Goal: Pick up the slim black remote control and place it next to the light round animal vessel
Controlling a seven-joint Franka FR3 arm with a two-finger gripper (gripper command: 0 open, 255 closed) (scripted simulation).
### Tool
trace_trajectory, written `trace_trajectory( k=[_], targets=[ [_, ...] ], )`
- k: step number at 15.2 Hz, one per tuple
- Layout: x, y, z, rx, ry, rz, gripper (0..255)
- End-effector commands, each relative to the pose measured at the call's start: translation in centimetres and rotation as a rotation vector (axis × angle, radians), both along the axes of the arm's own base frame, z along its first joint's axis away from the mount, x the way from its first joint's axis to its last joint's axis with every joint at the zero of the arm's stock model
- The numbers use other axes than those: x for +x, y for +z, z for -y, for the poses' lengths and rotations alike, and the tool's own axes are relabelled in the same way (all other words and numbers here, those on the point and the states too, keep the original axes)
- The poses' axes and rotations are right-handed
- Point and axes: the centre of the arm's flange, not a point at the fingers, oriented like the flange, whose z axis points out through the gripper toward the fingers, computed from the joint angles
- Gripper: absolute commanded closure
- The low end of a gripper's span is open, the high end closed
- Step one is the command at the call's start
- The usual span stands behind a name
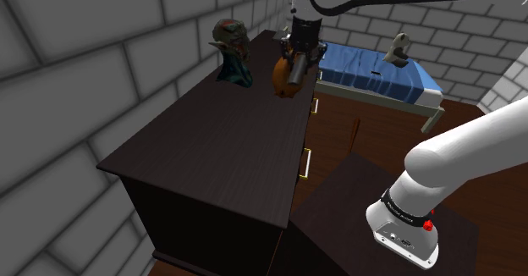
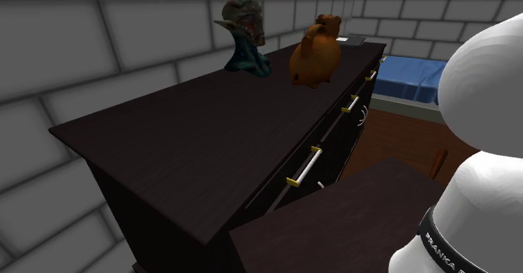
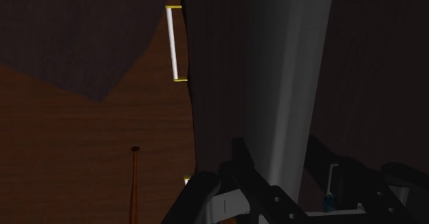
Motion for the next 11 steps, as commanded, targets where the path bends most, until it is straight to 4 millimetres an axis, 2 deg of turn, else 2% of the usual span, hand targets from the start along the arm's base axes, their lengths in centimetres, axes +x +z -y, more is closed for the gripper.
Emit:
trace_trajectory(
  k=[1,11],
  targets=[
    [2.3,-0.1,1.2,0.000,0.000,0.000,255],
    [13.7,-0.1,7.8,0.000,0.000,0.000,255]
  ],
)
